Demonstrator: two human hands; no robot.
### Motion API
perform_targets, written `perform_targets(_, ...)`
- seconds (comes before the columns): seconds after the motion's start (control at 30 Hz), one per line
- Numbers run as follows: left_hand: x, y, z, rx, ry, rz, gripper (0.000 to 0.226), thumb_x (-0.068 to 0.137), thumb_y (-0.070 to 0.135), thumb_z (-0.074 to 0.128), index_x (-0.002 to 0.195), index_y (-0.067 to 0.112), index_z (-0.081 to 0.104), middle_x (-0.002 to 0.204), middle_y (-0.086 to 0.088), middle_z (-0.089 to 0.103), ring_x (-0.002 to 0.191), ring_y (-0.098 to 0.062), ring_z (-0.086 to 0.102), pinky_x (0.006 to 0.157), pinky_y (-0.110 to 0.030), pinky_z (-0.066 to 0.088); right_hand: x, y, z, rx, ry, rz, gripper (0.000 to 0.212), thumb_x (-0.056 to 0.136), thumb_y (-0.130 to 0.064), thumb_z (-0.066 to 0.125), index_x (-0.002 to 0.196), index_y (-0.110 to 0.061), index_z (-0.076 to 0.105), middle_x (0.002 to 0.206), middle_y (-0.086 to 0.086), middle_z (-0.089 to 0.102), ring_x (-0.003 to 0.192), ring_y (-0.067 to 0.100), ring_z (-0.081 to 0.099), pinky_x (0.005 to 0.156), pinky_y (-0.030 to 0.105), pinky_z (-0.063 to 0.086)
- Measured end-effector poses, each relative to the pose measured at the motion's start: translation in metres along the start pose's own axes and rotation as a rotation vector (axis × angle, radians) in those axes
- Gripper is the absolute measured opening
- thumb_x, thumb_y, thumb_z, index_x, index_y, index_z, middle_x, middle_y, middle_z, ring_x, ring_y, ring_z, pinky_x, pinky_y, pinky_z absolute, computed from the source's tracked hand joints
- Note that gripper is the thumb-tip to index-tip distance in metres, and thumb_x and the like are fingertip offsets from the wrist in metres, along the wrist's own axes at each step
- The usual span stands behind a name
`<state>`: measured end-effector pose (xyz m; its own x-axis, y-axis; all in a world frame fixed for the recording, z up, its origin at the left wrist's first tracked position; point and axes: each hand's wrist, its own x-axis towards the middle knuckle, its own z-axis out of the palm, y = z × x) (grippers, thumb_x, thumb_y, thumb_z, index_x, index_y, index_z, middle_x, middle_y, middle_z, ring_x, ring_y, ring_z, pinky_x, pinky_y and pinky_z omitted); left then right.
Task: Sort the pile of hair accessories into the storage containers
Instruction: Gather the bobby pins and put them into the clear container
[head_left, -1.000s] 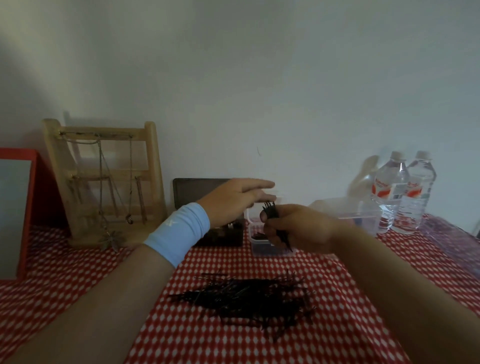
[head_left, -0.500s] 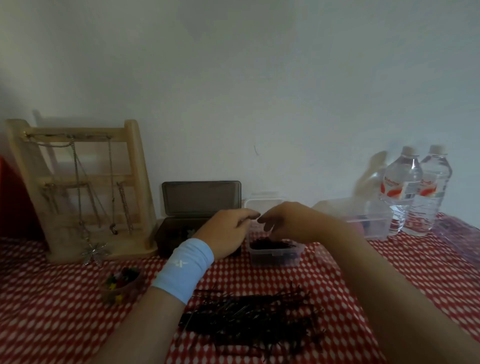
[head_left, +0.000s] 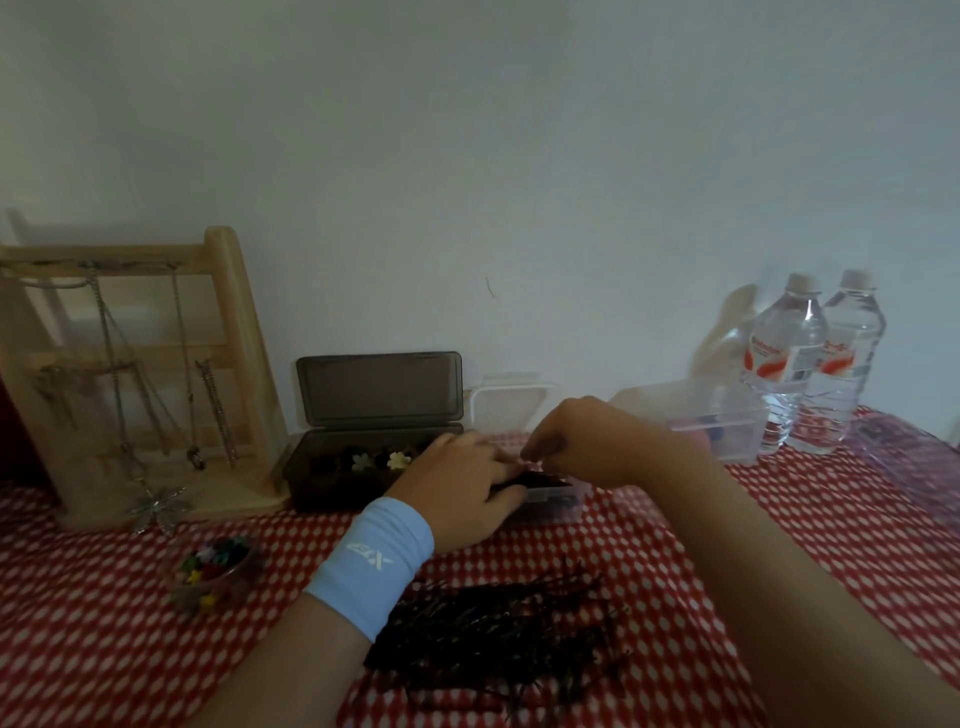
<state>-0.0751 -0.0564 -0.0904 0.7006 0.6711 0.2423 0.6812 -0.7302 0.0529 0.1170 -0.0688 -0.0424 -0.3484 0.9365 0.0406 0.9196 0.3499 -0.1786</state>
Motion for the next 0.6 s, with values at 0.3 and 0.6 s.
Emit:
perform_targets(0.3, -0.028, 0.008, -0.041, -0.178, 0.107, -0.097, 0.018, 0.095, 0.030, 0.049, 0.099, 0.024, 0.066, 0.097, 0.006, 0.063, 0.089, -0.010, 0.057, 0.083, -0.035, 0.051, -0.042, -0.033, -0.011, 0.149, -0.042, -0.047, 0.023, 0.092, -0.018, 0.061, 0.105, -0.029, 0.077, 0.101, -0.014, 0.070, 0.090, -0.001, 0.061, 0.091, 0.022, 0.049)
perform_targets(0.6, -0.105, -0.003, -0.028, -0.008, -0.293, -0.327, 0.052, 0.091, 0.054, 0.049, 0.137, 0.030, 0.045, 0.131, 0.004, 0.041, 0.124, -0.015, 0.038, 0.102, -0.033, 0.040, -0.078, -0.069, 0.023, 0.033, -0.469, -0.088, 0.094, 0.072, -0.045, 0.084, 0.150, -0.045, 0.031, 0.154, -0.007, 0.032, 0.140, 0.023, 0.033, 0.118, 0.048, 0.030)
